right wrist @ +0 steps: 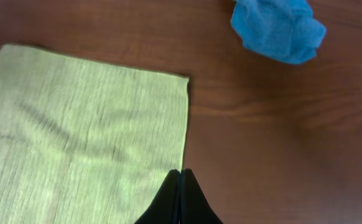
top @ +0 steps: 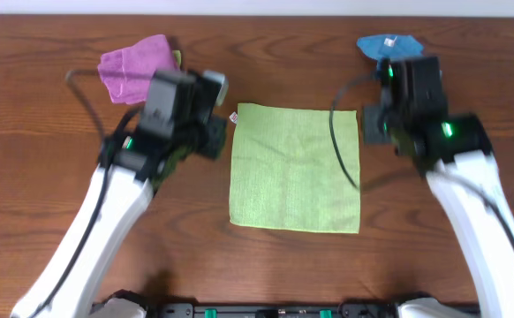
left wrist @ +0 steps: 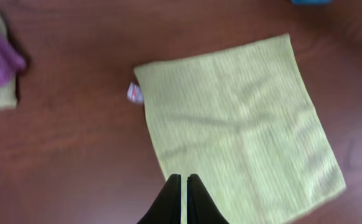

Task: Fold the cloth
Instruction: 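Release the cloth and retract both grippers toward the near edge, then position both grippers beside the near corners of the flat cloth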

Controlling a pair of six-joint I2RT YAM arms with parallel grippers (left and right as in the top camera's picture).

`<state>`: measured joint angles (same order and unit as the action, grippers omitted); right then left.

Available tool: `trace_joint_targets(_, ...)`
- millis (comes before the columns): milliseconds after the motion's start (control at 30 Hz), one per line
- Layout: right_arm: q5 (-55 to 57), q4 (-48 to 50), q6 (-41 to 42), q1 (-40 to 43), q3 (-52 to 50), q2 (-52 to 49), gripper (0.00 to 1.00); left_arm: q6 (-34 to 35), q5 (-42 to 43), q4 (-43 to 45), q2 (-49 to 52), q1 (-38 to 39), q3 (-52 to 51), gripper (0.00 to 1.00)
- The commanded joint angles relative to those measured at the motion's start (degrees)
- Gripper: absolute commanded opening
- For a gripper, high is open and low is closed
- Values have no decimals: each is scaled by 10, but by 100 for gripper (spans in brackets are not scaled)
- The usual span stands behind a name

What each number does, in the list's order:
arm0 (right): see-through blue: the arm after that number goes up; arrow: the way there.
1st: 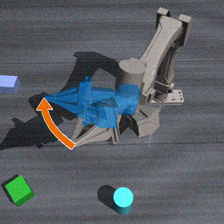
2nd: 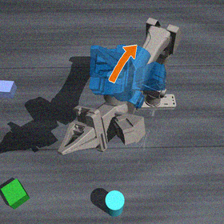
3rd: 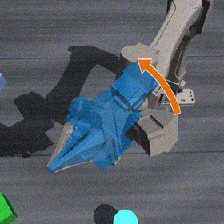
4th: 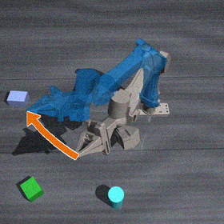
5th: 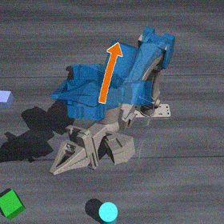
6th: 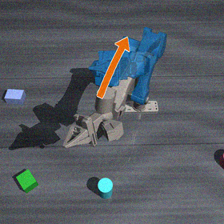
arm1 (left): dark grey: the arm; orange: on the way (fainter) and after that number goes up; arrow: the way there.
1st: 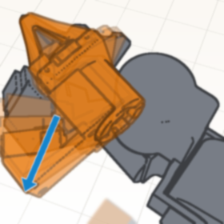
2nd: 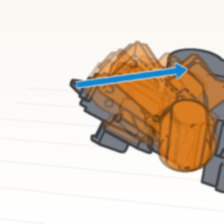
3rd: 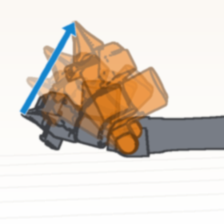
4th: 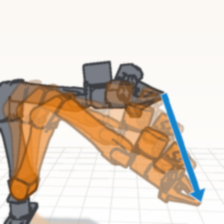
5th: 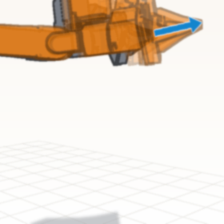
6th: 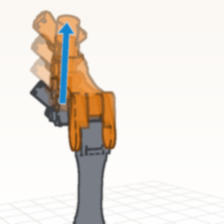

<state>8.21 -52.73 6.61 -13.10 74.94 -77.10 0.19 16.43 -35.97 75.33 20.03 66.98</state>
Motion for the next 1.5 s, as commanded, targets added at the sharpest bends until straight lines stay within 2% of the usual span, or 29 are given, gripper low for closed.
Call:
trace_joint_targets(0,21,-7,31,-33,-70,79,2,3,-4,-8,-76,0,-55,6)
trace_joint_targets(133,40,-16,83,-82,-169,196,2,12,-5,-50,-175,6,-125,6)
trace_joint_targets(333,36,-50,173,-111,-271,331,2,62,3,-62,-314,6,-261,6)
trace_joint_targets(500,22,-64,229,-113,-329,391,2,81,42,-44,-369,6,-341,6)
trace_joint_targets(600,8,-38,256,-113,-362,397,1,107,43,-11,-359,6,-376,6)
trace_joint_targets(700,-25,23,262,-112,-417,396,2,125,78,63,-326,6,-414,6)
trace_joint_targets(800,-26,38,273,-112,-448,395,2,134,96,109,-289,6,-430,6)
trace_joint_targets(1033,-51,58,278,-85,-513,370,1,147,164,224,-141,6,-435,6)
trace_joint_targets(1200,-125,88,254,-16,-531,369,1,153,186,256,-99,5,-435,6)
trace_joint_targets(1467,-216,95,179,99,-539,369,1,158,221,255,-97,-22,-438,6)
